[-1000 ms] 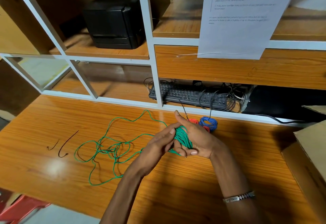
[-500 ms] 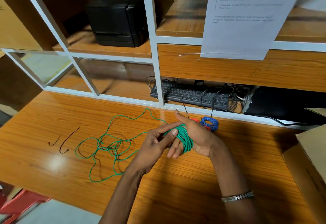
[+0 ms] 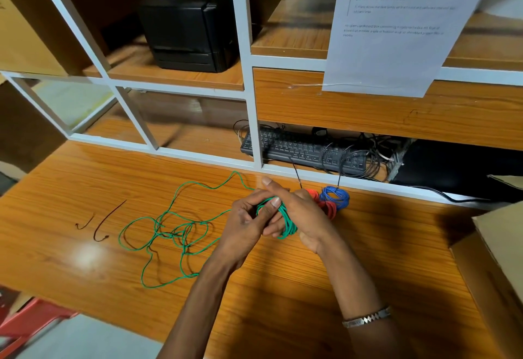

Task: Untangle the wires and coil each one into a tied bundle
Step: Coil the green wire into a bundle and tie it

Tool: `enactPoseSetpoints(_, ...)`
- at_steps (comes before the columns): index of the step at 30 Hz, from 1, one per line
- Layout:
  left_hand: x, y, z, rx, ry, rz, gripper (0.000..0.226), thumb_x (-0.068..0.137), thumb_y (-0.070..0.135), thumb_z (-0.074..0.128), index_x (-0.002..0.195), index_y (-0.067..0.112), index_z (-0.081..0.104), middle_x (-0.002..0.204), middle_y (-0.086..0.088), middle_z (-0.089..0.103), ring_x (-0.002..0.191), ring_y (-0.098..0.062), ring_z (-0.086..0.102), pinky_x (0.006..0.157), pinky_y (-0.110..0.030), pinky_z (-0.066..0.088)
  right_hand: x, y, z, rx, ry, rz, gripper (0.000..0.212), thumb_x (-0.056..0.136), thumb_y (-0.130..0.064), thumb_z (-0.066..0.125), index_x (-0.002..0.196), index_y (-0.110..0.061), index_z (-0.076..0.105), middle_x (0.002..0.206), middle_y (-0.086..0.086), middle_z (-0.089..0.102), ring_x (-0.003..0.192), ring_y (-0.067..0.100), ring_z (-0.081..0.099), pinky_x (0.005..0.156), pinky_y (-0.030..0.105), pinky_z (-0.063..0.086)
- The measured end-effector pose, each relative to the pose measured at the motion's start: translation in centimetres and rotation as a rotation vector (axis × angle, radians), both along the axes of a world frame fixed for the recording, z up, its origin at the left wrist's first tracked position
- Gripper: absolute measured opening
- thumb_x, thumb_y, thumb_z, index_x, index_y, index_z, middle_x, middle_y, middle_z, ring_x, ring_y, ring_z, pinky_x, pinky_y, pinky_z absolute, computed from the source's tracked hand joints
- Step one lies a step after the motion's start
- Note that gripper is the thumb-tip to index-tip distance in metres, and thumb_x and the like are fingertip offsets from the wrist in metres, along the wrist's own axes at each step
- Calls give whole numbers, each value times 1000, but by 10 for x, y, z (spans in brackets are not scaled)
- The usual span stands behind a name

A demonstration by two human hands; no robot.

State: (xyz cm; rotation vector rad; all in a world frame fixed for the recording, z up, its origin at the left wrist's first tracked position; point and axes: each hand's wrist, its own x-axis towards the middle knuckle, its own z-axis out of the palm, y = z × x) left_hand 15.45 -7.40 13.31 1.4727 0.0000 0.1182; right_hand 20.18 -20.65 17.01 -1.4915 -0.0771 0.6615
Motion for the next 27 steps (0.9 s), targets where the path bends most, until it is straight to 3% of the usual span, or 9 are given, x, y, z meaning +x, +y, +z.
enactPoseSetpoints(4,-9,13,-4,-72,57,57,27,98,27,67,117,11,78,93,-14,60,81,-24,49,65,-34,48,5,9,-17,195,241,137,87,98,-68,40,106,14,70,71,28,66,63,35,73,58,34,56)
enactPoseSetpoints(6,-15,23,-5,-206,104,56,27,97,24,65,115,7,77,88,-19,50,72,-24,38,55,-27,43,4,14,-22,320,332,252,79,97,-53,36,99,21,64,80,32,69,76,42,74,69,40,60)
enactPoseSetpoints(9,-25,44,-6,-347,180,68,26,95,22,66,109,5,78,79,-13,52,53,-9,33,48,-21,34,-3,27,-25,442,377,404,68,96,-37,37,119,24,57,105,37,68,101,47,71,95,48,56)
enactPoseSetpoints(11,-33,58,-6,-372,225,69,26,93,22,68,108,3,77,88,-19,63,62,-13,44,53,-23,37,-7,36,-29,526,409,490,64,102,-33,33,138,18,47,122,41,61,113,49,66,106,51,50)
enactPoseSetpoints(14,-45,76,-5,-378,254,115,24,90,19,67,103,1,76,81,-15,68,55,-16,55,48,-21,44,-15,49,-28,577,455,559,48,107,-27,33,139,-3,58,130,38,60,124,49,60,111,49,47)
enactPoseSetpoints(17,-51,86,-5,-363,244,144,17,93,15,71,101,0,76,71,-11,67,49,-13,55,44,-20,43,-19,61,-27,552,443,598,45,109,-28,35,139,-6,61,135,37,57,129,49,55,112,45,46)
enactPoseSetpoints(20,-54,94,-5,-380,216,188,17,93,12,66,94,6,81,75,-11,74,54,-11,65,47,-20,49,-22,75,-20,488,422,543,42,108,-29,39,127,-10,71,127,32,65,119,42,66,107,41,52)
enactPoseSetpoints(23,-50,102,-9,-413,211,233,21,92,16,72,105,0,78,88,-16,77,69,-18,73,58,-24,56,-19,89,-13,409,395,447,39,105,-30,45,115,-8,76,114,29,71,105,37,74,98,40,58)
enactPoseSetpoints(27,-43,112,-8,-431,212,276,41,93,18,66,120,-13,66,80,-12,76,62,-13,70,57,-23,55,-12,113,-10,308,386,312,34,101,-29,58,116,0,68,104,29,72,92,36,76,85,40,62)
